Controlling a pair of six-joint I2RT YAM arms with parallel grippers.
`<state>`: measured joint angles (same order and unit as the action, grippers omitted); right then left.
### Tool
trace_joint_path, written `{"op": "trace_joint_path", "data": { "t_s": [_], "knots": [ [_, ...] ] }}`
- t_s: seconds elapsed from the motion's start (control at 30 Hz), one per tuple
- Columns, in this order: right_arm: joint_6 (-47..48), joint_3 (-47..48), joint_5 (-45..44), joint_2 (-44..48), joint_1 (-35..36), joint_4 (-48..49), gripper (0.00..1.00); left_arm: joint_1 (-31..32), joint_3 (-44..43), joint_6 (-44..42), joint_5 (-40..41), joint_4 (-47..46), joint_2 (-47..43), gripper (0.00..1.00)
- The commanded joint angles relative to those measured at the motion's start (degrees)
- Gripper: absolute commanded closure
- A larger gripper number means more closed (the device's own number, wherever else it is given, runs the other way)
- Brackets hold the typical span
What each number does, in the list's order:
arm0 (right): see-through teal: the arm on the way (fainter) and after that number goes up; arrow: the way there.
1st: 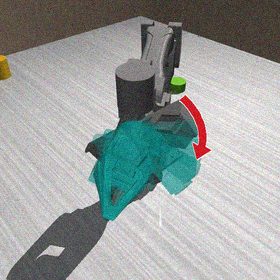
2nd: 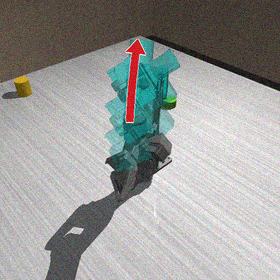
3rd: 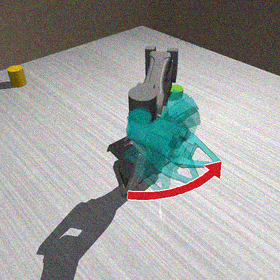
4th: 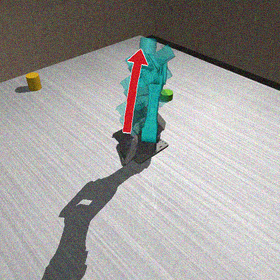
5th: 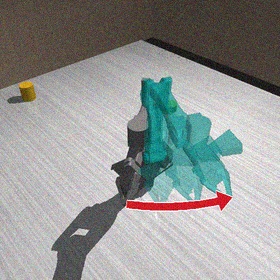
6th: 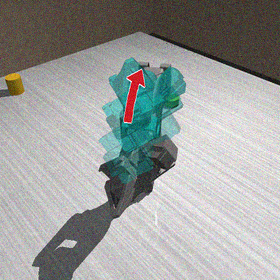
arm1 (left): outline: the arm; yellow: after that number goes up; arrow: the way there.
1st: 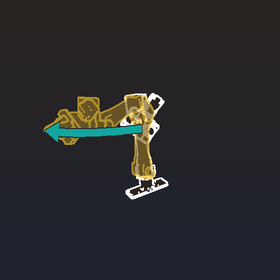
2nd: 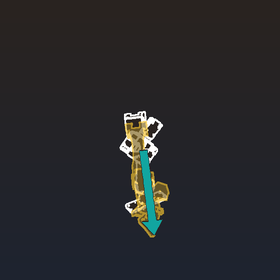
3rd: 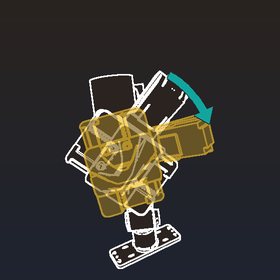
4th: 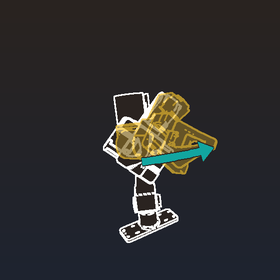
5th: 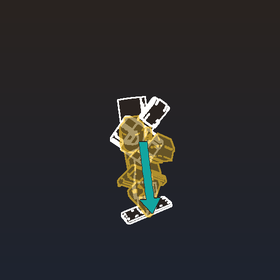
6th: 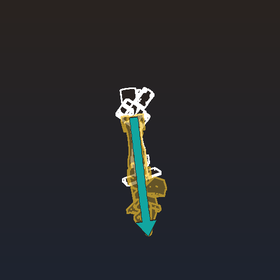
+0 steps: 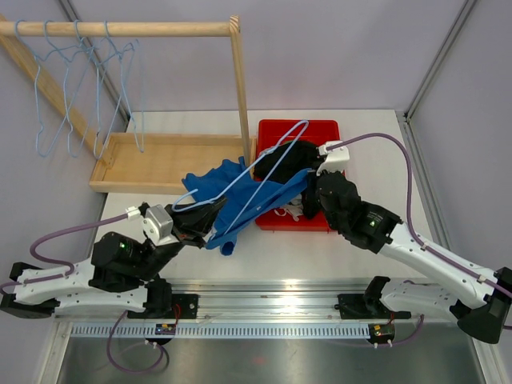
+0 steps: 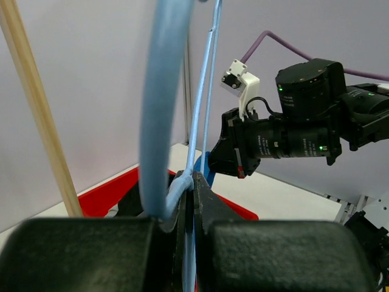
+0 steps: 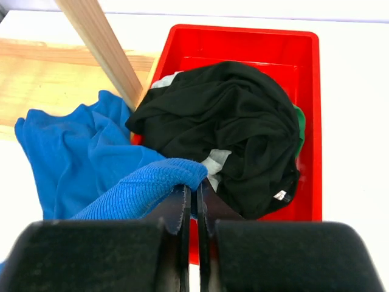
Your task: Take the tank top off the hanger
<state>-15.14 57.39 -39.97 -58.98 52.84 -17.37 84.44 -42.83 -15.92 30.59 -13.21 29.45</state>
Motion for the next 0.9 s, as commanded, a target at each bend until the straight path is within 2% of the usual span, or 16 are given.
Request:
{"op": "trace_joint_path", "data": {
  "t_s": [0.0,0.13,0.3,0.53,0.63,0.73,0.87],
  "knots": [
    [0.2,3.3,-2.7,0.5,-1.7,0.7,1.0,0.2,-1.6,1.8,-2.6,-1.6,-0.2,1.0],
    [-1.5,1.6,1.2,0.7,-1.6,1.5,1.0,0.2,-0.9,-0.2,-1.7,-6.5,1.2,1.0],
    [-4.6,-2.8,11.9,0.1,-1.6,4.8,1.0,0.2,-0.5,-4.5,0.0,-15.9,6.8,1.0],
    [-8.7,-6.4,16.1,2.5,3.1,6.2,1.0,0.1,-2.7,-19.1,7.5,-36.2,17.0,1.0],
    [-10.0,-7.4,16.3,5.0,5.7,6.2,1.0,-0.3,-5.9,-24.6,10.3,-41.3,22.0,1.0],
    [-10.6,-8.1,17.5,6.1,7.9,6.6,1.0,-2.2,-9.2,-25.2,12.6,-41.9,24.9,1.0],
    [-9.4,-8.3,18.3,4.2,11.1,8.2,1.0,-4.5,-12.7,-22.6,16.9,-36.5,24.6,1.0]
  ]
}}
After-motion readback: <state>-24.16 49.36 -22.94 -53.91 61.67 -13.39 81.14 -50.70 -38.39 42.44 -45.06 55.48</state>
